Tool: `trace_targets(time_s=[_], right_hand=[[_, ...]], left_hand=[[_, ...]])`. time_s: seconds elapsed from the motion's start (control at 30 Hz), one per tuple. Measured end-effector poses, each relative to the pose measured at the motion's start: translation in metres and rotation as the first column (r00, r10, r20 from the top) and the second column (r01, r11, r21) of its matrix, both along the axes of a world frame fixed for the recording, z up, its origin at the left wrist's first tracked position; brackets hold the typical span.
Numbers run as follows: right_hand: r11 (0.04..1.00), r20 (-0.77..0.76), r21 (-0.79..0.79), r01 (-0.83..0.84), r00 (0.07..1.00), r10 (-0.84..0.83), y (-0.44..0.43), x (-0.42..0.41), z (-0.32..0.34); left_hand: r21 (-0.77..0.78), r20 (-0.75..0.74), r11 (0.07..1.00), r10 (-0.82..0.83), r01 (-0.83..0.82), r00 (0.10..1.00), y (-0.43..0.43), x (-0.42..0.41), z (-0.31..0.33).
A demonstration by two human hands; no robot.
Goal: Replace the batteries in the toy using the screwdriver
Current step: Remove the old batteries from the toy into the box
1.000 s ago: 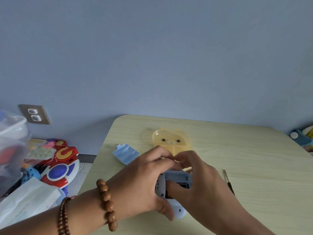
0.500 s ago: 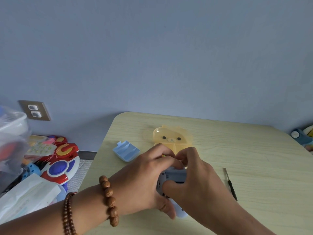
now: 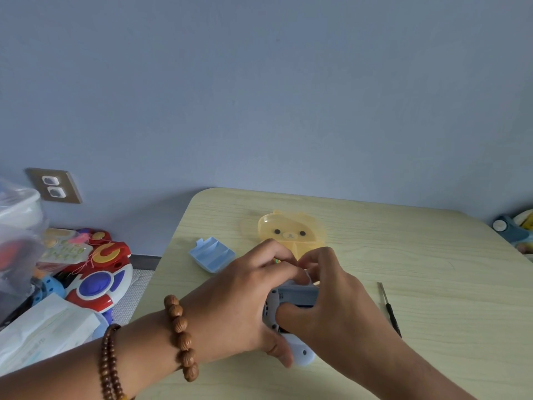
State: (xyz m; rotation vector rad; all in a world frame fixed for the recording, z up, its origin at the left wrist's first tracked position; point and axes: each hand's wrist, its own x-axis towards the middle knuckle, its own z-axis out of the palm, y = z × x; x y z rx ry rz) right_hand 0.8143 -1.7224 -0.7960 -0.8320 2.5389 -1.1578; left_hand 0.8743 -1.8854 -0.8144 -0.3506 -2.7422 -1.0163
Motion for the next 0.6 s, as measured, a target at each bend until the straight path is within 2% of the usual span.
trace_targets(time_s=[0.43,0.6], right_hand=[[0.999,-0.006,0.004,-0.033,0.999,0.033,0.003,0.001,0.008],[0.999,-0.095,-0.018,-0.047,0.994,0.045,0.012,0.001,-0.001]], left_hand=[[0.018,-0.004,1.0,-0.009,0.009,1.0,0.0,-0.003,-0.001],[0.002,-0.005,1.0,-0.007,0.007,1.0,-0.002,-0.002,-0.001]])
